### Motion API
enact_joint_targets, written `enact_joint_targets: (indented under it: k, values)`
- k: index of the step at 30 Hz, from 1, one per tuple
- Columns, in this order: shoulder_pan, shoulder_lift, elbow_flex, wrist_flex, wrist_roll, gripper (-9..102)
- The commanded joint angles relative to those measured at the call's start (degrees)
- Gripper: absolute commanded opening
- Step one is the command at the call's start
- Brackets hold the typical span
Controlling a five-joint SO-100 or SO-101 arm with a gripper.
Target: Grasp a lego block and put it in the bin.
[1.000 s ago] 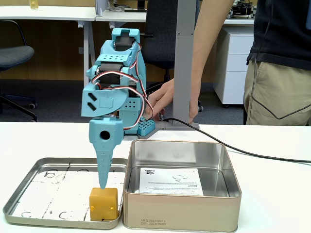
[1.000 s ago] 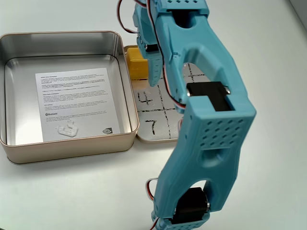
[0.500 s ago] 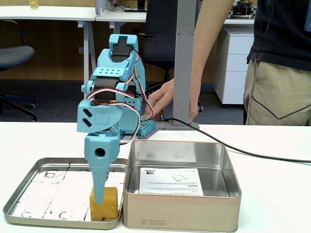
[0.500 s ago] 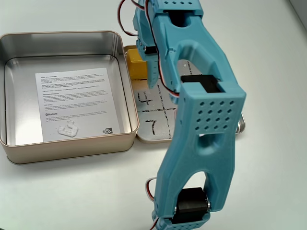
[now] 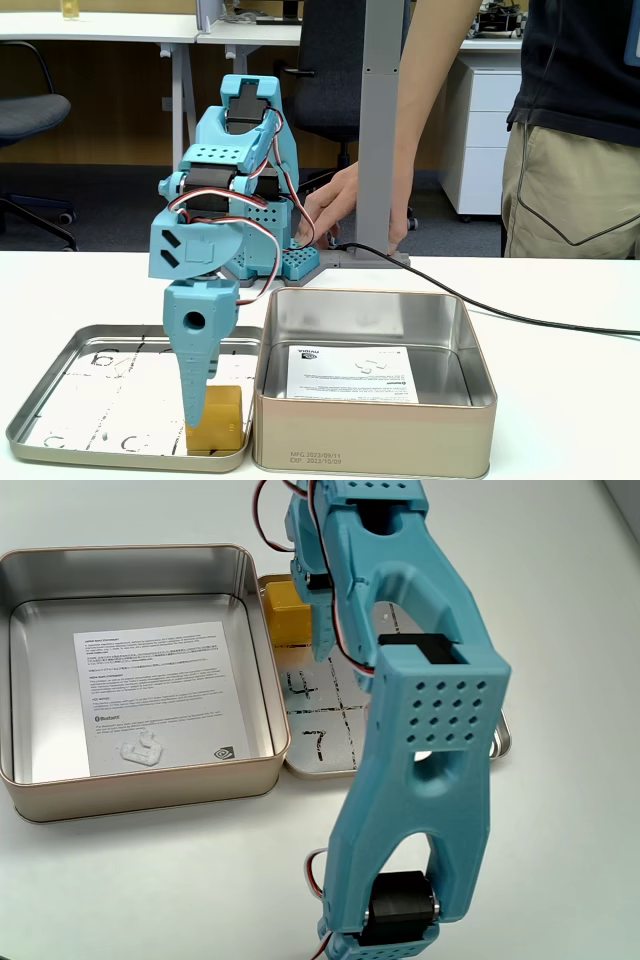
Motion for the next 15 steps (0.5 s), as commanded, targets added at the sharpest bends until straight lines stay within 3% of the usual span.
enact_joint_targets:
  k: [1, 15]
  values:
    - [0.1, 1.1, -1.6, 1.1, 0.0, 40]
    - [-1.1, -1.6, -1.7, 1.7, -0.4, 39]
